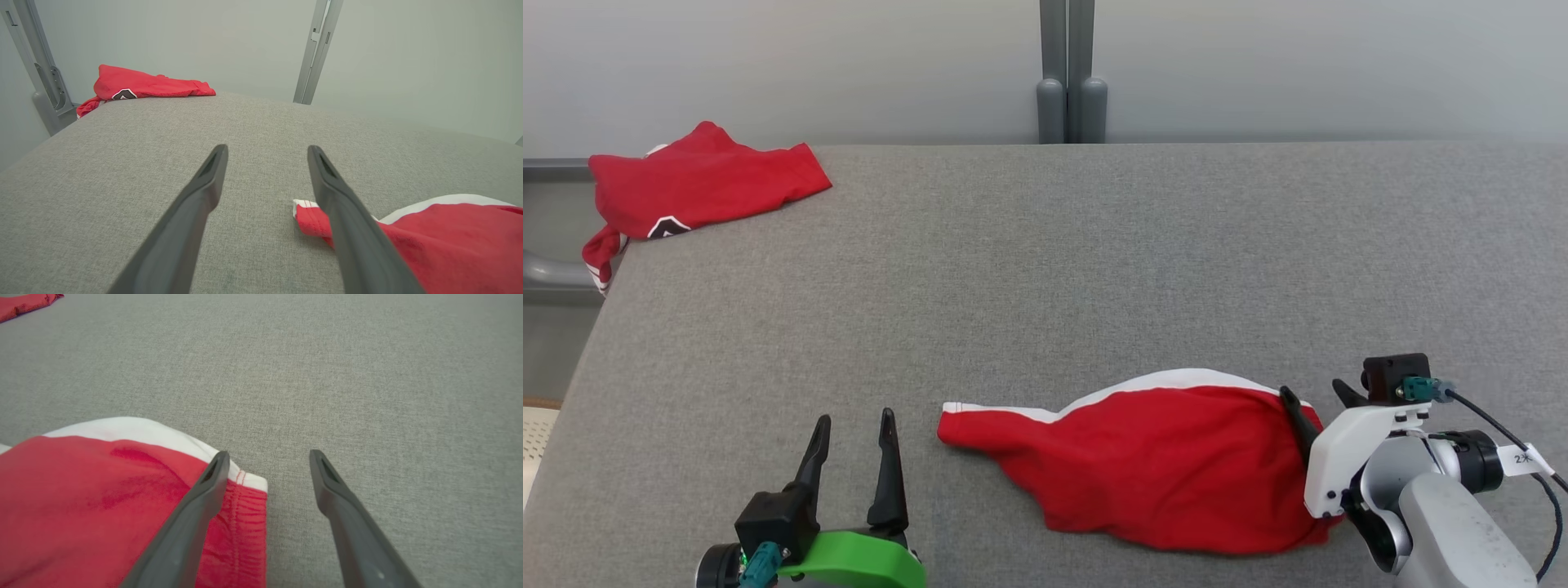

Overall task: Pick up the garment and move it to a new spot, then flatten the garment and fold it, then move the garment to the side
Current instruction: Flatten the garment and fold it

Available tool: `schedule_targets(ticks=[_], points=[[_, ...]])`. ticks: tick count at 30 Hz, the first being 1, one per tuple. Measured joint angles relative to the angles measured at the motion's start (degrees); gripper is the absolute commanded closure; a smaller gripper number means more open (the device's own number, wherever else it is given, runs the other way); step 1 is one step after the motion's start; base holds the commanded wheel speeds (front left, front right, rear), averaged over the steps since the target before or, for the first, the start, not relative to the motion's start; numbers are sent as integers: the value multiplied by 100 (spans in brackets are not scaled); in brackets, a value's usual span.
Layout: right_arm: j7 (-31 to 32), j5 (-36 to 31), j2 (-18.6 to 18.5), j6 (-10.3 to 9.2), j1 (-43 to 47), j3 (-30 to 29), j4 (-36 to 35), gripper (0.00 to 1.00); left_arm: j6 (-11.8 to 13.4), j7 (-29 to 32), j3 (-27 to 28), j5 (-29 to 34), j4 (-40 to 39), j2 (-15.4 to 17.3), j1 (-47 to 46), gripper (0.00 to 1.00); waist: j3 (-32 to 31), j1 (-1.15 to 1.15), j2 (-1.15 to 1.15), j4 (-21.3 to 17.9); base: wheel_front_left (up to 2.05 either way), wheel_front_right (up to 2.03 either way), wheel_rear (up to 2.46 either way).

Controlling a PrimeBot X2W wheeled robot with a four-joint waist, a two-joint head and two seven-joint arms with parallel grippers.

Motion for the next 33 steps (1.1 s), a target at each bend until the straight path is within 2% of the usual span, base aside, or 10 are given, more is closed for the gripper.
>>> schedule_targets(ticks=[12, 13, 15, 16, 18, 26, 33], points=[[40, 482, -25, -1, -97, 588, 319, 0, -1, 0, 8, 11, 7, 1, 1, 0, 45, 0, 0, -39, 0, 0, 0], [46, 523, -26, -1, -115, 623, 321, 6, -1, 0, 3, 11, 7, 1, 1, 0, 49, 0, 0, -47, 0, 0, 0], [46, 580, -38, -1, -131, 682, 326, 44, -1, 0, -4, 12, 10, 1, 1, 0, 55, 0, 0, -56, 0, 0, 0], [62, 601, -52, -1, -141, 708, 337, 54, -1, 0, -11, 12, 11, 1, 1, 0, 56, 0, 0, -58, 0, 0, 0], [66, 641, -76, -1, -176, 760, 355, 67, -1, 0, -30, 12, 11, 0, 1, 0, 58, 0, 0, -57, 0, 0, 0], [279, 892, -172, 0, -359, 882, 479, 98, -1, 0, -54, 11, 30, 1, -10, 0, 86, 0, 0, -10, 0, 0, 0], [157, 984, -245, -1, -439, 972, 436, 100, 0, 0, -24, 9, 22, 1, -35, 0, 128, 0, 0, 9, 0, 0, 0]])
